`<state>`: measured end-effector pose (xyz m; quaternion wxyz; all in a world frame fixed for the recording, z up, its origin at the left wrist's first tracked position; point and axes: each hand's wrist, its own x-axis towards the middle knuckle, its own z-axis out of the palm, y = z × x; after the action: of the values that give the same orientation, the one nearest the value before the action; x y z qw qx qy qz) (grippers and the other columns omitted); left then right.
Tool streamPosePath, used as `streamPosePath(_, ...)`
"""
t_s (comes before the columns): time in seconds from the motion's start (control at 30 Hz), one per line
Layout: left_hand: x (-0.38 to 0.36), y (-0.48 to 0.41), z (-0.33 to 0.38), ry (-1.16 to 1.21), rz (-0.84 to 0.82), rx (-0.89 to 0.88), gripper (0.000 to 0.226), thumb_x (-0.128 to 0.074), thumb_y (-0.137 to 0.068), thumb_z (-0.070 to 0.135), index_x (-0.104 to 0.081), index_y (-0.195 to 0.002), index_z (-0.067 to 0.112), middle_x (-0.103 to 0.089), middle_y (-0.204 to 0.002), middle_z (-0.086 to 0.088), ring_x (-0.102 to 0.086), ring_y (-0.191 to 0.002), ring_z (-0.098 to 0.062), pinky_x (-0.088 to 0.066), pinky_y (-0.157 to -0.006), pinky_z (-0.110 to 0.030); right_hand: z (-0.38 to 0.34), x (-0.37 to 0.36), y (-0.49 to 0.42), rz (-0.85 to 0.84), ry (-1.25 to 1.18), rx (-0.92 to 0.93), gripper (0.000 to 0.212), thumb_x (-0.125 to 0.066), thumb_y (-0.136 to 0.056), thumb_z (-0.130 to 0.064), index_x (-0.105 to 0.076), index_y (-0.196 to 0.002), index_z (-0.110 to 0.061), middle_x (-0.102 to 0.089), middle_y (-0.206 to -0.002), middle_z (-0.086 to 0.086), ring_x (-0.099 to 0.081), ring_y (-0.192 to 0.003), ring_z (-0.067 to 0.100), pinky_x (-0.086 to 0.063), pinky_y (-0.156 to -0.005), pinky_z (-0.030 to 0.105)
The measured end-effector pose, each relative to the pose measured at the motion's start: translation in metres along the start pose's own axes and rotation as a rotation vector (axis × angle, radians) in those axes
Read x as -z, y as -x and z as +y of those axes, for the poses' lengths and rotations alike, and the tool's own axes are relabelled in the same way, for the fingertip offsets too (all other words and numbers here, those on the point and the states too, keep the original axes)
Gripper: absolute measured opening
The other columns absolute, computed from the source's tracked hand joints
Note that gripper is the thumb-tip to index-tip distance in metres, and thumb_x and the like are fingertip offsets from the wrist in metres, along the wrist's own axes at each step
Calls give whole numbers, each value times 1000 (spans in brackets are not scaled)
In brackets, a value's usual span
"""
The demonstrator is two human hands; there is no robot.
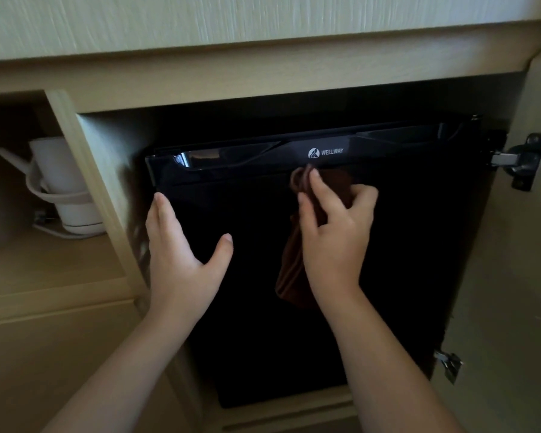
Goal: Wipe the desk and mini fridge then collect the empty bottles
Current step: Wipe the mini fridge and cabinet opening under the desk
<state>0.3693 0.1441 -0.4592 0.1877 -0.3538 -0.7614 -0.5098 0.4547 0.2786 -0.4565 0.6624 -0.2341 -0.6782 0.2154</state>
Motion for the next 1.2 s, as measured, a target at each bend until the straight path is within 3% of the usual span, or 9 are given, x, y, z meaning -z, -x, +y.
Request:
streamPosePath(0.07,-4,0,2,8,23,10,95,-63,-82,28,4,-147,15,2,-156,0,-7,-128,3,-13,-104,-19,11,7,-2,-23,-5,6,34,-63,-85,-24,-61,-119,-23,-38,-105,3,-49,-97,23,-39,-83,23)
streamPosePath(0.17,-7,0,3,-19,49,20,95,-64,-82,28,4,-147,13,1,-156,-3,-7,-140,-11,-12,-105,-21,36,21,-18,195,-138,-256,34,-63,-85,-23,-61,-118,-18,-35,-105,3,-49,-97,17,-35,-91,14)
streamPosePath(0.27,-8,0,2,-37,64,15,95,-65,-82,26,2,-147,12,-2,-155,-5,-10,-141,-17,-13,-104,-21,52,36,-33,342,-256,-522,34,-62,-86,-25,-60,-119,-16,-37,-109,3,-51,-101,15,-39,-97,20)
streamPosePath(0.4,-2,-1,-1,-23,27,16,94,-64,-82,28,3,-147,15,-1,-155,-2,-13,-140,-17,-17,-104,-24,57,44,-37,387,-319,-623,33,-61,-87,-24,-60,-119,-15,-39,-108,0,-53,-100,11,-42,-97,22)
streamPosePath(0.57,2,1,0,-36,-1,-4,94,-63,-82,31,2,-147,17,-1,-156,-1,-11,-135,-4,-19,-106,-25,24,34,-54,142,-207,-285,33,-64,-84,-22,-62,-117,-17,-35,-103,3,-52,-98,26,-40,-99,29)
streamPosePath(0.67,4,1,-1,-55,-10,-7,103,-66,-76,46,2,-147,17,-3,-155,-2,-14,-139,-13,-23,-110,-36,13,21,-34,29,-135,-143,34,-64,-84,-24,-61,-118,-24,-35,-103,1,-49,-97,23,-36,-92,20)
streamPosePath(1.0,0,-1,-2,-83,42,-13,101,-70,-75,37,-4,-147,11,-12,-153,-10,-26,-135,-29,-27,-107,-40,90,76,-50,355,-209,-677,37,-59,-89,-24,-57,-124,-13,-47,-117,9,-48,-92,7,-34,-85,7)
streamPosePath(1.1,-2,0,-2,-90,61,-23,100,-61,-70,42,-5,-147,11,-15,-152,-11,-29,-133,-31,-29,-106,-43,86,75,-56,332,-269,-693,34,-60,-88,-25,-60,-121,-14,-51,-117,9,-54,-91,9,-42,-95,20)
streamPosePath(1.2,-5,0,-1,-83,78,-24,96,-57,-71,39,-6,-147,9,-15,-151,-13,-29,-133,-32,-27,-104,-38,63,67,-70,226,-250,-548,34,-60,-88,-24,-59,-121,-18,-41,-109,3,-49,-86,5,-35,-91,11)
